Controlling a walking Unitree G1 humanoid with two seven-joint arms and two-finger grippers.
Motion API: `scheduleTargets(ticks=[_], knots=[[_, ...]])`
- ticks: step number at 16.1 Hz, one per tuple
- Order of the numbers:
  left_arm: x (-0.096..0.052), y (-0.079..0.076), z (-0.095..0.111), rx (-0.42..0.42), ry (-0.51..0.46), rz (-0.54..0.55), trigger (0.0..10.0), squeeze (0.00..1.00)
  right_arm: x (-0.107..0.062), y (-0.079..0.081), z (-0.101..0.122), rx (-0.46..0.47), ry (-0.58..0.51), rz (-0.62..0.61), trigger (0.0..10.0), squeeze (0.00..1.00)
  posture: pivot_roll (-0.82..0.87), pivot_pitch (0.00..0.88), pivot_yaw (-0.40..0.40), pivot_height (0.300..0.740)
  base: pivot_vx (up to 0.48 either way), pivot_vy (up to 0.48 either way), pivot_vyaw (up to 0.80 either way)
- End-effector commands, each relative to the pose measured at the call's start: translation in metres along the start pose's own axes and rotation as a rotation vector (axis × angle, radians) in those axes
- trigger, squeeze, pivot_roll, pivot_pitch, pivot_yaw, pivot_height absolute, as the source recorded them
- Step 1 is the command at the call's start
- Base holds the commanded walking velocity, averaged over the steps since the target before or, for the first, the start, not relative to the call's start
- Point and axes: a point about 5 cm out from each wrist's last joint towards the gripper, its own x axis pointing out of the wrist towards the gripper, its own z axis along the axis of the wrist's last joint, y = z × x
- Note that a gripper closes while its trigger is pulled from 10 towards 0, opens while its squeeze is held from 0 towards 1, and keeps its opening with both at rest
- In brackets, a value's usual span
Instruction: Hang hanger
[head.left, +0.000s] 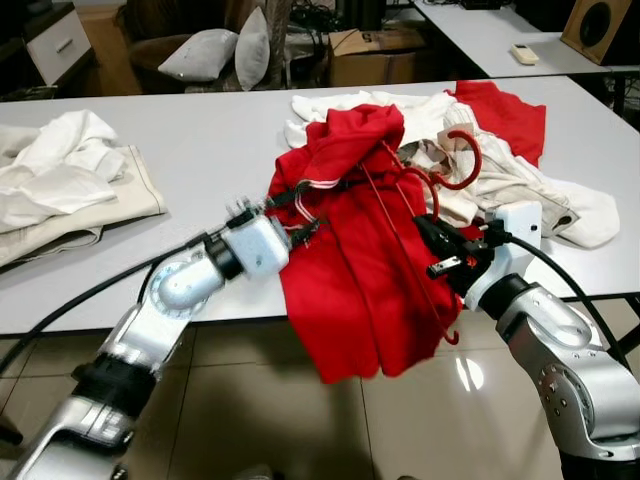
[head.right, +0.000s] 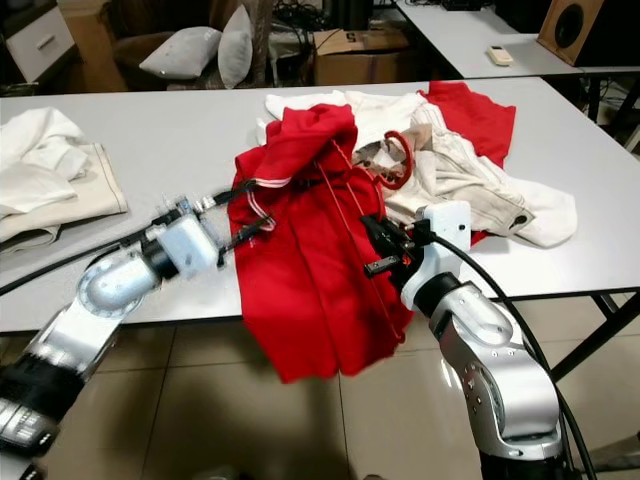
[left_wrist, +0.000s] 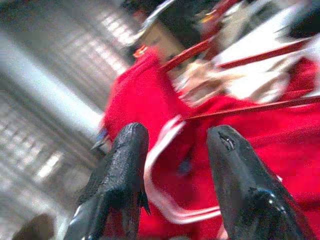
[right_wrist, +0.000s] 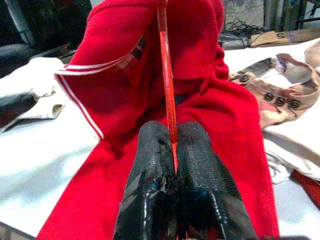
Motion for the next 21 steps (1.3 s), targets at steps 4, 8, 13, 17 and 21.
scheduleTargets(ticks=[4,8,13,17,21], knots=[[0.013,0.006,-0.022,-0.021,0.161,0.066,10.0,0.00,0.002,0.003,0.009,-0.002,-0.037,0.019,10.0,0.00,-0.04,0.000,0.058,0.740,0.000,0.000,0.00],[0.029,-0.005,-0.040,-0.015,0.281,0.002,10.0,0.00,0.001,0.003,0.011,-0.004,-0.050,0.015,10.0,0.00,-0.06,0.000,0.072,0.740,0.000,0.000,0.00],[0.042,-0.001,-0.034,-0.245,0.204,0.104,0.0,0.00,0.000,0.002,0.010,-0.007,-0.053,0.011,10.0,0.00,-0.07,0.000,0.078,0.740,0.000,0.000,0.00],[0.042,0.000,-0.039,-0.238,0.225,0.121,0.0,0.00,0.001,0.003,0.010,-0.009,-0.054,0.014,10.0,0.00,-0.07,0.000,0.080,0.740,0.000,0.000,0.00],[0.044,0.004,-0.038,-0.308,0.206,0.137,0.0,0.00,0.000,0.003,0.009,-0.009,-0.054,0.013,10.0,0.00,-0.07,0.000,0.083,0.740,0.000,0.000,0.00]])
